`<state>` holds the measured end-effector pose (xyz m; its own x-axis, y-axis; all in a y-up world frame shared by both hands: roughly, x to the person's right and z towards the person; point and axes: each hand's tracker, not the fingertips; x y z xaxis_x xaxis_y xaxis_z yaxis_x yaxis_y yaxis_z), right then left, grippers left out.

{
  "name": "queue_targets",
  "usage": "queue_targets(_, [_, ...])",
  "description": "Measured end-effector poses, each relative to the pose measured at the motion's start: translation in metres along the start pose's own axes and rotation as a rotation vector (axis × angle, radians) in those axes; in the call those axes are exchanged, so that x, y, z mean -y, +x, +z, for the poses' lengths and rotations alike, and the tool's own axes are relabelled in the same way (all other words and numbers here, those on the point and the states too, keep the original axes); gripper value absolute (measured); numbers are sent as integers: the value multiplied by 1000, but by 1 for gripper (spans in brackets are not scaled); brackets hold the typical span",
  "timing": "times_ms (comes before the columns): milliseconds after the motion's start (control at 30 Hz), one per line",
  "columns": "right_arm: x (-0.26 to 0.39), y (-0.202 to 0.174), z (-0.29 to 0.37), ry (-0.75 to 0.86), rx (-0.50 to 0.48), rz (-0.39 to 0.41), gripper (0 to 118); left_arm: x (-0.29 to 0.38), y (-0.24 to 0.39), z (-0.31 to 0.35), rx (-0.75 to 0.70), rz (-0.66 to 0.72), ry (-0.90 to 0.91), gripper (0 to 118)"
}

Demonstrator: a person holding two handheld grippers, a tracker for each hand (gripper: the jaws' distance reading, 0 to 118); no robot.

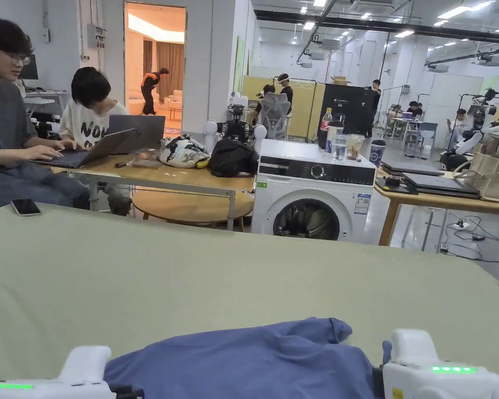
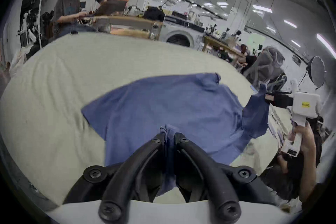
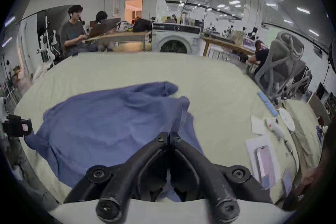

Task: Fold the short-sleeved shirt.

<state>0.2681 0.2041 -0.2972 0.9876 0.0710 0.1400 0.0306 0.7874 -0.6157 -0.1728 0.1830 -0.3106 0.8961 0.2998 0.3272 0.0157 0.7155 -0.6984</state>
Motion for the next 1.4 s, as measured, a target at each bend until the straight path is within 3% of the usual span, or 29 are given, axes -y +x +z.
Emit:
queue_targets(67, [10, -5, -7, -4, -8, -10, 31, 4, -1, -13, -11, 8, -20, 40])
queue_targets(100, [12, -6, -11, -3, -11, -14, 31, 6, -1, -17, -13, 15, -25, 40])
queue_targets(133, [13, -7, -15, 4, -11, -23, 48, 5, -2, -20, -13, 27, -26, 52])
queue_targets(167, [15, -9, -17, 22, -14, -35, 54, 4, -2, -22, -15, 34, -21, 56])
queue_targets(367, [14, -32, -14, 128, -21, -38, 54, -13, 13, -16, -73, -21, 146, 56])
queue_targets(433, [14, -41, -13, 169, -24, -45, 44, -18, 20, -18, -98, -45, 191, 56])
queue_targets(467, [14, -48, -11, 186, -23, -51, 28, -19, 23, -20, -112, -55, 200, 55])
queue_targets(500, [14, -53, -10, 208, -30, -51, 6, -18, 27, -22, -129, -67, 209, 39])
queue_targets(567, [13, -65, -10, 229, -33, -50, 0, -20, 34, -31, -174, -125, 207, 0])
queue_targets(667, [15, -76, -8, 276, -57, -83, 0, -16, 45, -40, -297, -157, 206, 0])
queue_targets(900, [15, -91, -4, 281, -92, -76, 0, -16, 36, -2, -269, -124, 258, 0])
queue_targets(1100, [13, -97, -20, 237, -116, -72, 0, -45, -24, 31, -270, 26, 248, 0])
queue_targets(1233, [11, -102, -27, 217, -129, -57, 0, -62, -75, 13, -346, 83, 105, 0])
queue_targets(1367, [9, -104, -35, 199, -136, -34, 0, -76, -126, -27, -302, 198, -53, 0])
queue_targets(1400, [8, -104, -39, 194, -135, -29, 0, -80, -136, -37, -288, 229, -91, 17])
